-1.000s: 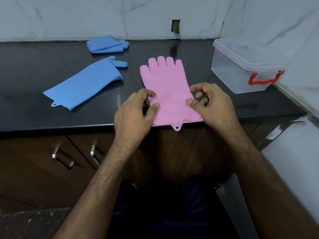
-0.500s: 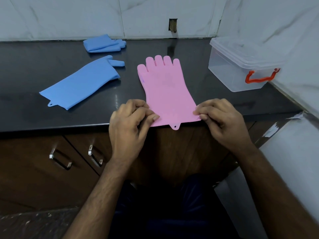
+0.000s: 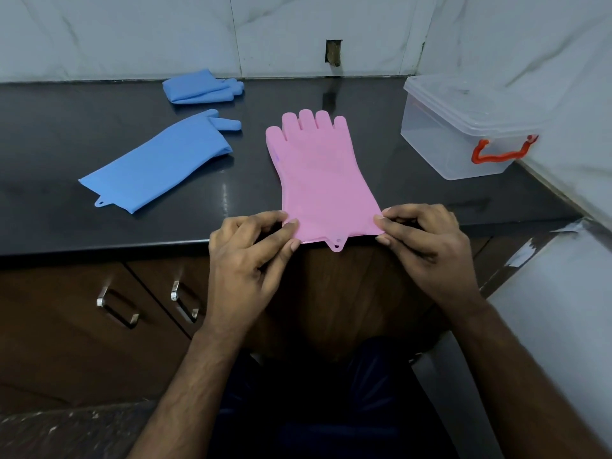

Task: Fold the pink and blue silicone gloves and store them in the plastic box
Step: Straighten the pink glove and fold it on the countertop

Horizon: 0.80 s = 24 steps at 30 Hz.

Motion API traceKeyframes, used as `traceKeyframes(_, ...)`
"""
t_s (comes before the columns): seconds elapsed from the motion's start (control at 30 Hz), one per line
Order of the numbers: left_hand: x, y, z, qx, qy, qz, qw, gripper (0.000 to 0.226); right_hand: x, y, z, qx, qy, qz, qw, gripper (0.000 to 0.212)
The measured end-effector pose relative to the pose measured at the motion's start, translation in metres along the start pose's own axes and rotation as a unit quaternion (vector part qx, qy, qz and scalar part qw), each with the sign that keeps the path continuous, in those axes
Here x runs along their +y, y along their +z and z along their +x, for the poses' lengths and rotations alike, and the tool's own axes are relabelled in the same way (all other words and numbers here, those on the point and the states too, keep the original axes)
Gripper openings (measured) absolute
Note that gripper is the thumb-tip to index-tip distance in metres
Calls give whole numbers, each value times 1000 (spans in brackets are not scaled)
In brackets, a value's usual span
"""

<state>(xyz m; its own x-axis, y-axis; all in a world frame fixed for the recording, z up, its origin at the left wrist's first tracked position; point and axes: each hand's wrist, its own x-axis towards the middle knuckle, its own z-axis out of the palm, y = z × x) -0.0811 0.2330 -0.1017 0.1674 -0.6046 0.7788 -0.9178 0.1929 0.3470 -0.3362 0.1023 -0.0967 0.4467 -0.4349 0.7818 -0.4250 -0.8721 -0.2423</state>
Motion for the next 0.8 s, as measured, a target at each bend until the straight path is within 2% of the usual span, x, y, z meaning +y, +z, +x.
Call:
traceKeyframes(0.23,0,-1,1,10,12,4,1000,23,0,5,-1,10,-9,-34,999,27)
traceKeyframes(0.43,-9,-1,-3,8,159,93,983,27,-1,9,-3,26,8,-30,999,23)
traceKeyframes(0.53,-8,6,-3,6,201,172,964,37,-2,10,-3,31,6,-29,999,23)
traceKeyframes(0.67,-8,16,-6,36,198,244,949,45,-3,12,-5,36,9,-32,999,23)
traceKeyframes(0.8,-5,19,-1,50,162,253,952,40,-6,12,-3,43,23,-22,999,20)
